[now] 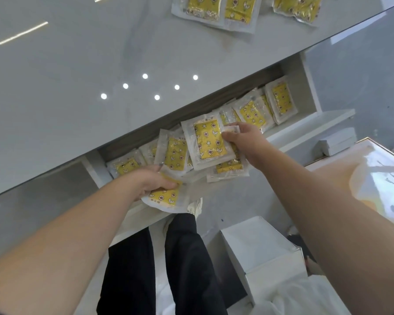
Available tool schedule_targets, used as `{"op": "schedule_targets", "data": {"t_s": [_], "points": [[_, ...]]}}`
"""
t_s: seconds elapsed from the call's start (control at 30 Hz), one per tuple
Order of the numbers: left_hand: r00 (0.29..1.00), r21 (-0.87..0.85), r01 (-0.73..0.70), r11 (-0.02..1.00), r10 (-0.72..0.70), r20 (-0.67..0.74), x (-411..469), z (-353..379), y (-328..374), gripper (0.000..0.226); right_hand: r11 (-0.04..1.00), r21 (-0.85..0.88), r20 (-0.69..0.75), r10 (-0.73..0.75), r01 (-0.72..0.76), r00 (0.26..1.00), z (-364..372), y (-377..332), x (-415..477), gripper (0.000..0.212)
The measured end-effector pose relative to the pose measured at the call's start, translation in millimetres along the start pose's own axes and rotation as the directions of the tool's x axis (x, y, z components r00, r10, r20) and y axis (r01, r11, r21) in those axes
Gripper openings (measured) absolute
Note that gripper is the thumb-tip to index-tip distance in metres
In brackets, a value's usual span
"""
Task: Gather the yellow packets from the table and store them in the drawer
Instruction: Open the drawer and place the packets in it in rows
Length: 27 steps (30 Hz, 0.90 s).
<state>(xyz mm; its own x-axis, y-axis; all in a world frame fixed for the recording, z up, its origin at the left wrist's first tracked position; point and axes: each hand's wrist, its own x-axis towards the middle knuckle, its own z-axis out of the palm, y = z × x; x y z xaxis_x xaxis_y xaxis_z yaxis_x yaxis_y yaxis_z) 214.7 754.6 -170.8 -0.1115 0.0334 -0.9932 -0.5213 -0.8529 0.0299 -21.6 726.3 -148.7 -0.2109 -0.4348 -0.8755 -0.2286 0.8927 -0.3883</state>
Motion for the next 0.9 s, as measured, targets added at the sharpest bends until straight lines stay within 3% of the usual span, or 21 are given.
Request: {"op": "schedule_targets", "data": {"t_s": [0.1, 0.17, 0.23, 0.33, 0.43, 0.53, 0.6, 0.63, 0.7, 0.77, 0.83, 0.9], "points": [[1.0, -0.049, -0.026, 0.998, 0.025, -0.018, 4.2, 2.2, -3.1, 0.048, 1.0, -0.016, -0.011, 0.011, -0.012, 1.0, 4.8, 0.9, 0.5, 0.032], [0.974, -0.074, -0.102, 0.992, 0.085, -0.209, 11.8, -11.7, -17.0, 0.032, 1.0, -0.012, -0.017, 0.025, -0.025, 1.0, 9.0, 1.7, 1.3, 0.031], [0.889, -0.057, -0.133, 0.989, 0.094, -0.448, 18.9, -32.9, -32.7, 0.027, 0.999, -0.022, -0.014, 0.023, -0.023, 1.0, 15.8, 3.0, 2.0, 0.036], [0.81, -0.062, -0.119, 0.991, 0.061, -0.583, 24.1, -59.8, -47.5, 0.024, 0.996, -0.087, 0.001, -0.018, 0.018, 1.0, 30.6, 6.0, 5.9, 0.043], [0.8, 0.001, -0.128, 0.992, 0.104, -0.591, 36.6, -68.6, -50.0, 0.042, 0.997, -0.076, 0.016, -0.01, 0.011, 1.0, 45.1, 5.6, 8.6, 0.043], [0.778, 0.125, -0.117, 0.985, 0.17, -0.605, 41.5, -63.8, -45.1, 0.022, 0.997, -0.082, 0.037, -0.007, 0.01, 0.999, 53.3, 7.4, 15.1, 0.05], [0.776, 0.326, -0.028, 0.945, 0.226, -0.589, 47.4, -61.0, -44.0, 0.021, 0.995, -0.096, 0.045, -0.016, 0.021, 0.999, 55.0, 7.7, 18.8, 0.054], [0.778, 0.47, 0.06, 0.881, 0.254, -0.574, 46.9, -58.9, -42.4, 0.026, 0.994, -0.104, 0.042, -0.017, 0.022, 0.999, 54.8, 6.9, 19.6, 0.054], [0.787, 0.722, 0.256, 0.642, 0.295, -0.541, 39.5, -51.5, -35.9, 0.031, 0.994, -0.107, 0.027, -0.015, 0.018, 1.0, 52.5, 5.4, 21.2, 0.052], [0.761, 0.828, 0.382, 0.411, 0.368, -0.534, 34.4, -44.2, -30.0, 0.037, 0.994, -0.105, 0.014, -0.014, 0.016, 1.0, 49.3, 4.0, 21.8, 0.047], [0.718, 0.854, 0.339, 0.394, 0.479, -0.506, 37.6, -41.7, -21.9, 0.043, 0.994, -0.108, -0.008, -0.019, 0.018, 1.0, 44.5, 3.3, 24.4, 0.046], [0.706, 0.861, 0.119, 0.494, 0.567, -0.423, 43.9, -39.0, -9.6, 0.051, 0.995, -0.102, -0.021, -0.02, 0.018, 1.0, 39.3, 2.3, 27.6, 0.046]]}}
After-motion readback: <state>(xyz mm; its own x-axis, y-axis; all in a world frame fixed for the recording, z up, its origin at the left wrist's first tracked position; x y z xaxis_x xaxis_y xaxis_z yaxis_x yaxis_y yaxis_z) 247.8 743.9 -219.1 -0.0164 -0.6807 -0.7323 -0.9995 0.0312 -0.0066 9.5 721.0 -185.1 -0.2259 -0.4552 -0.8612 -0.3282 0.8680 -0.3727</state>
